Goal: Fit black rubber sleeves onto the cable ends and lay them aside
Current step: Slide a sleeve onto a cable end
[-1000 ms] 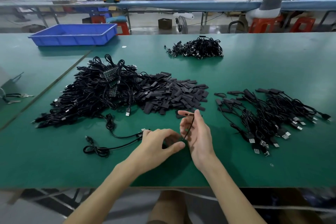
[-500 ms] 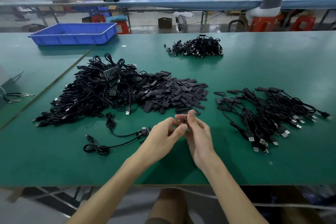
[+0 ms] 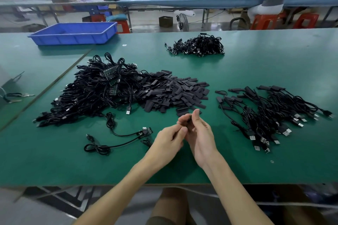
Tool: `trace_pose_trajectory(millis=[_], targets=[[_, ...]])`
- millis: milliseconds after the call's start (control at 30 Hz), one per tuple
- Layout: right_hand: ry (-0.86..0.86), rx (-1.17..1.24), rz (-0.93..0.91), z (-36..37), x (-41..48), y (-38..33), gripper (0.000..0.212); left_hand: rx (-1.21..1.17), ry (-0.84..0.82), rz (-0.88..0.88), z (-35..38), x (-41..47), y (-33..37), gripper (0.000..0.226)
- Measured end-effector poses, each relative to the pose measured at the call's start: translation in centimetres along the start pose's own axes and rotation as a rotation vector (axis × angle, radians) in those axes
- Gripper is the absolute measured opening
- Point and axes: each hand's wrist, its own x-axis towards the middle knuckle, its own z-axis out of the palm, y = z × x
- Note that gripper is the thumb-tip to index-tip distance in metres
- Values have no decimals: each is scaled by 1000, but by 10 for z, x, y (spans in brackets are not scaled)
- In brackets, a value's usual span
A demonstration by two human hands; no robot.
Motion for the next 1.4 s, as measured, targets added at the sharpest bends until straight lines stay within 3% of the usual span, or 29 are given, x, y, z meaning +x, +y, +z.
trace_pose_trajectory(millis=[167, 300, 367, 467, 567, 667, 800, 1133, 1267, 1400], targets=[[56, 174, 27, -3, 1, -4, 41, 124, 79, 58, -2, 0, 1, 37], [96, 455, 85, -9, 8, -7, 40, 172, 199, 19, -32, 14, -8, 21], [74, 484, 111, -10, 9, -6, 41, 267, 230, -30, -51, 26, -16, 16], [74, 385, 86, -8, 8, -4, 37, 425, 310, -149, -73, 44, -27, 7], [89, 280, 42, -6, 7, -3, 36, 543, 353, -170, -81, 60, -32, 14], [78, 78, -21, -3, 5, 0, 44, 658, 304, -201, -77, 73, -34, 20], [96, -87, -82, 2, 2, 2, 38, 738, 282, -247, -74, 82, -40, 22], [43, -261, -118, 2, 3, 10, 14, 477, 342, -278, -83, 72, -47, 15], [27, -330, -160, 1, 3, 13, 12, 29, 334, -326, -80, 62, -41, 14], [47, -395, -197, 1, 6, 17, 19, -587, 174, -337, -77, 50, -29, 22]])
